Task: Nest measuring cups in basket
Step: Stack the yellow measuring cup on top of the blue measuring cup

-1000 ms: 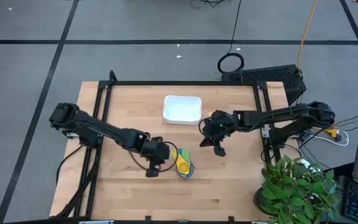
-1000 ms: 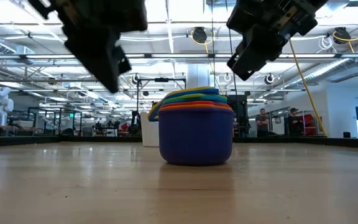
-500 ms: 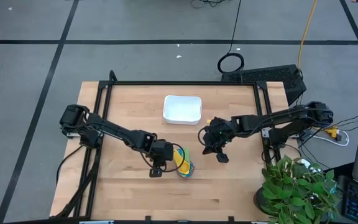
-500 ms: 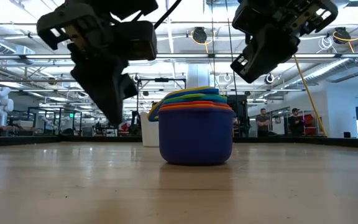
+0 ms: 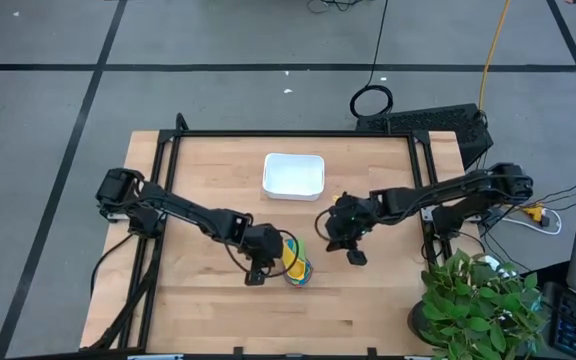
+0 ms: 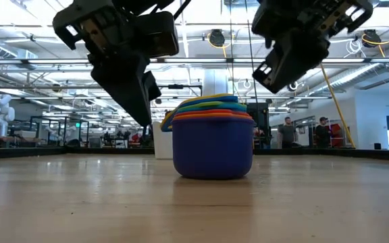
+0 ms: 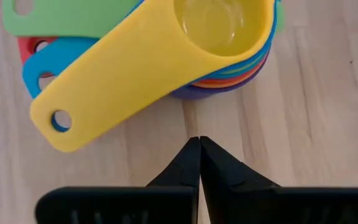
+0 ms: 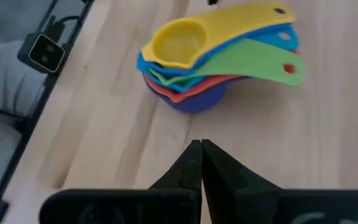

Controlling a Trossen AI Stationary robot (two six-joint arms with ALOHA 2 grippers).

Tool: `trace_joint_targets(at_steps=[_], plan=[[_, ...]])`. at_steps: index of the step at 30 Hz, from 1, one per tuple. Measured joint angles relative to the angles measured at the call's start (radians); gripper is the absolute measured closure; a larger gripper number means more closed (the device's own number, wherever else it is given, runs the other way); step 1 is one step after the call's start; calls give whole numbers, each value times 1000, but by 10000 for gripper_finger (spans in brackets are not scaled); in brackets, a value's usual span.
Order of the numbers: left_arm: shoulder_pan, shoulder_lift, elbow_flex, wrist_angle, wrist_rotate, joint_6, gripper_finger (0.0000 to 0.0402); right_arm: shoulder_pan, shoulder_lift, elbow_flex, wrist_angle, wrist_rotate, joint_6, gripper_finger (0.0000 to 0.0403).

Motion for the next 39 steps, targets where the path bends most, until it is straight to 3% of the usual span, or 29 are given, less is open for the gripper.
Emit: trace_joint_targets(at_steps=[7, 12, 29, 39], plan=[[31, 10, 1, -4, 1, -20, 396, 44, 108, 129, -197, 83, -62, 403], [37, 10, 1, -5, 3, -24, 392, 44, 161, 141, -258, 77, -88, 403], [56, 10, 1, 60, 13, -5, 394, 55, 297, 136, -164, 47, -40, 403], [68, 115, 21, 72, 37, -7, 397, 53, 301, 205, -71, 77, -57, 403]])
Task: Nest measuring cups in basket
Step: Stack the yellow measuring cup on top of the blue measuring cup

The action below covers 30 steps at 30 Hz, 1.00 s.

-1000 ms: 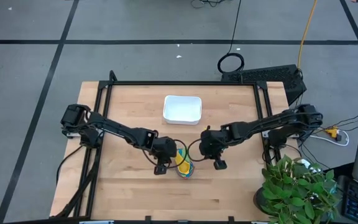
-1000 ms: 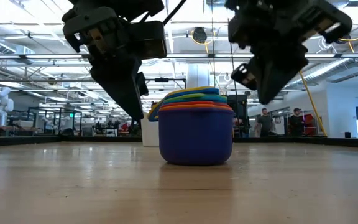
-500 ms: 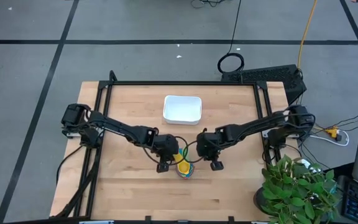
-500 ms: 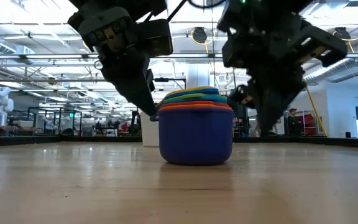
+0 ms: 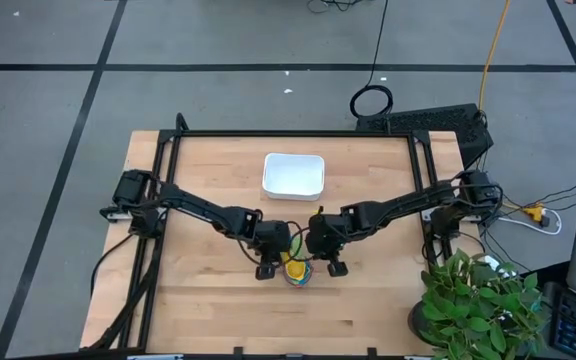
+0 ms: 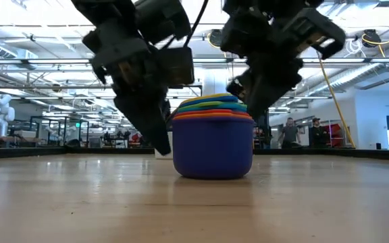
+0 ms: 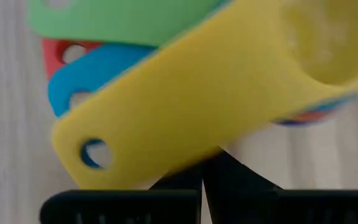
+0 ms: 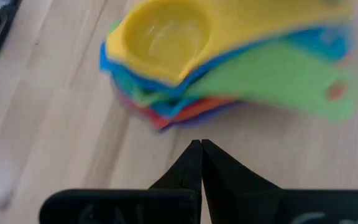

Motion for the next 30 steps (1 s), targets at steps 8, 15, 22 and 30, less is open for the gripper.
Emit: trace_joint_targets(at_steps=[8, 15, 22, 30], plan=[[22, 18, 17, 1, 11, 0, 389, -31, 8, 26, -12, 81, -40, 403], [46, 18, 17, 7, 11, 14, 393, -52, 100, 38, 15, 82, -38, 403], [65, 18, 16, 24, 12, 14, 396, -53, 153, 92, 10, 81, -26, 403], [68, 17, 13, 28, 11, 32, 380, -55, 153, 115, 4, 76, -12, 403]])
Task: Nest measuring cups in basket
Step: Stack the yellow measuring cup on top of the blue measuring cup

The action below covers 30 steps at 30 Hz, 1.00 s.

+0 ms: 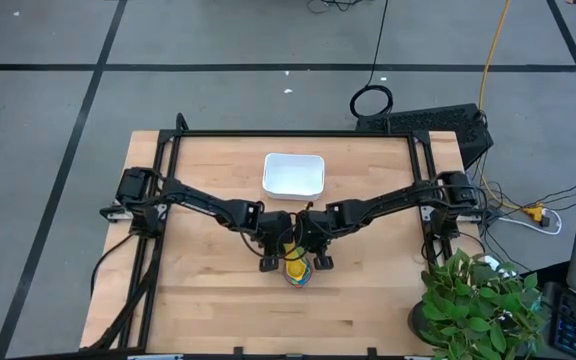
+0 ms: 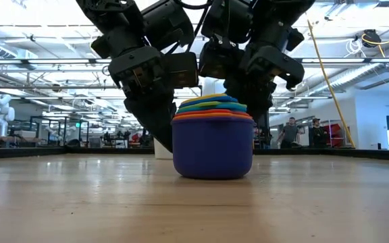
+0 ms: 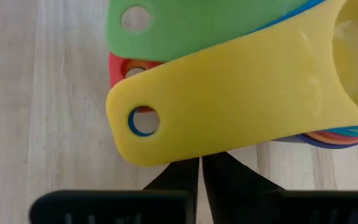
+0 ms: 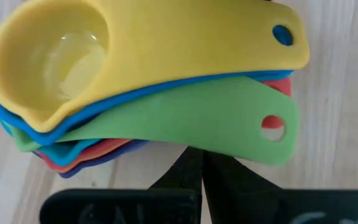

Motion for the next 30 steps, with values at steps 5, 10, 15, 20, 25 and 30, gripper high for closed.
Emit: trace_joint_targets(at_steps=[5, 10, 15, 20, 25, 30], plan=[[-3, 0, 0, -26, -7, 63, 386, 0, 0, 5, -6, -2, -10, 403], [-3, 0, 4, -73, -6, 80, 397, -2, 0, 10, -5, 8, -34, 403], [-3, -10, 4, -95, -6, 88, 383, 2, -11, 10, -7, 8, -68, 403], [17, -52, 5, -123, -13, 89, 387, 3, -38, 9, -10, 8, -72, 403], [38, -99, 4, -96, -31, 115, 396, 3, -47, 9, 30, 6, -65, 403], [45, -101, 4, -70, -31, 114, 380, 5, -47, 6, 26, 4, -54, 403]])
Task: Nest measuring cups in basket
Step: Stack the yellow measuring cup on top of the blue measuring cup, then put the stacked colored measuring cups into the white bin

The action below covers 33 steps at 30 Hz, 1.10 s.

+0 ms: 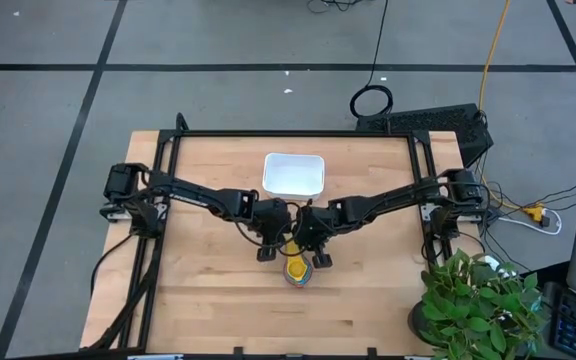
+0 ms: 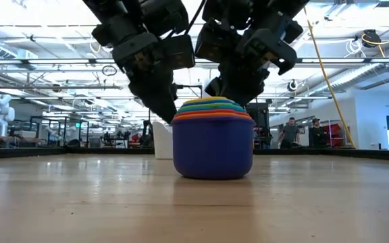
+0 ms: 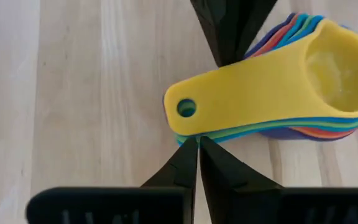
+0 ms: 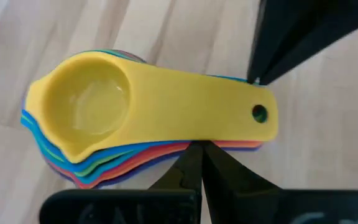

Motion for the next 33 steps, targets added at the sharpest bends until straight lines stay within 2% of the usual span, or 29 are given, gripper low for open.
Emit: trace_joint_targets(at_steps=[5, 9, 12, 15, 18, 26, 29, 31, 33], plan=[[5, -8, 0, -85, -1, 13, 385, 0, -24, 0, -54, 59, 0, 403], [15, -66, 1, -152, -41, 30, 398, -2, -78, 0, -76, 63, -1, 403], [16, -121, -2, -191, -72, 95, 390, -2, -136, -6, -80, 107, -10, 403], [16, -170, 0, -190, -72, 190, 359, -2, -225, -42, -65, 114, -16, 403], [17, -189, 15, -177, -86, 240, 312, -4, -344, -128, -25, 137, -7, 403], [7, -154, 147, -183, -189, 441, 174, -55, -705, -406, 201, 135, 52, 403], [2, -139, 199, -217, -226, 494, 142, -80, -808, -475, 224, 136, 90, 403], [2, -120, 239, -195, -228, 531, 129, -92, -865, -514, 248, 139, 110, 403], [2, -92, 268, -249, -229, 556, 120, -101, -905, -552, 277, 138, 125, 403]])
